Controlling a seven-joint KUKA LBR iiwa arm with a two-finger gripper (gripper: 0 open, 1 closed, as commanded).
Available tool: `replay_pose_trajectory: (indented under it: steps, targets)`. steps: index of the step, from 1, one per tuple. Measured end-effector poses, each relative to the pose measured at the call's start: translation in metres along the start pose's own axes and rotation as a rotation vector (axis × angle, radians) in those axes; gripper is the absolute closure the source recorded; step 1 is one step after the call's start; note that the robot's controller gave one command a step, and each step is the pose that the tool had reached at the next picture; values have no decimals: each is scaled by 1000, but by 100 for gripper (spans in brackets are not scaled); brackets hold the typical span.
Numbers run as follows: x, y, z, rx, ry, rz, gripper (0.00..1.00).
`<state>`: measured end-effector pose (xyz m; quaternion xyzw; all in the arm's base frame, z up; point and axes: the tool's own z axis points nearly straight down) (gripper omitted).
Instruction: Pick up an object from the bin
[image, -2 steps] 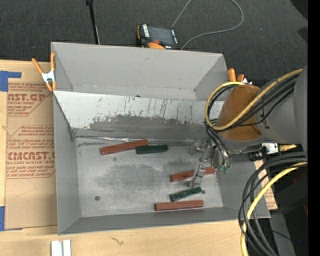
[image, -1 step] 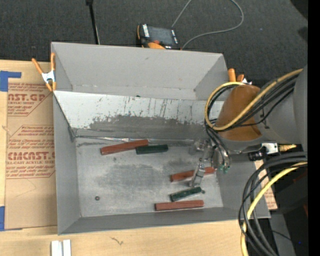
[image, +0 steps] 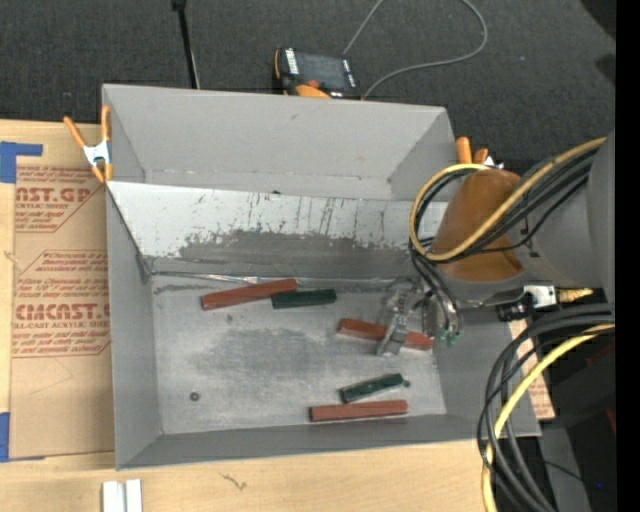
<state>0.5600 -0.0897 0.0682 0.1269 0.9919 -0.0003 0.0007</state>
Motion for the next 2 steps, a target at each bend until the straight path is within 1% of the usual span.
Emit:
replay_pose_trajectory:
  steps: [1,2]
  targets:
    - [-2,1,-68,-2,-7,-1,100]
    - [-4,2,-128,-3,-7,-2,100]
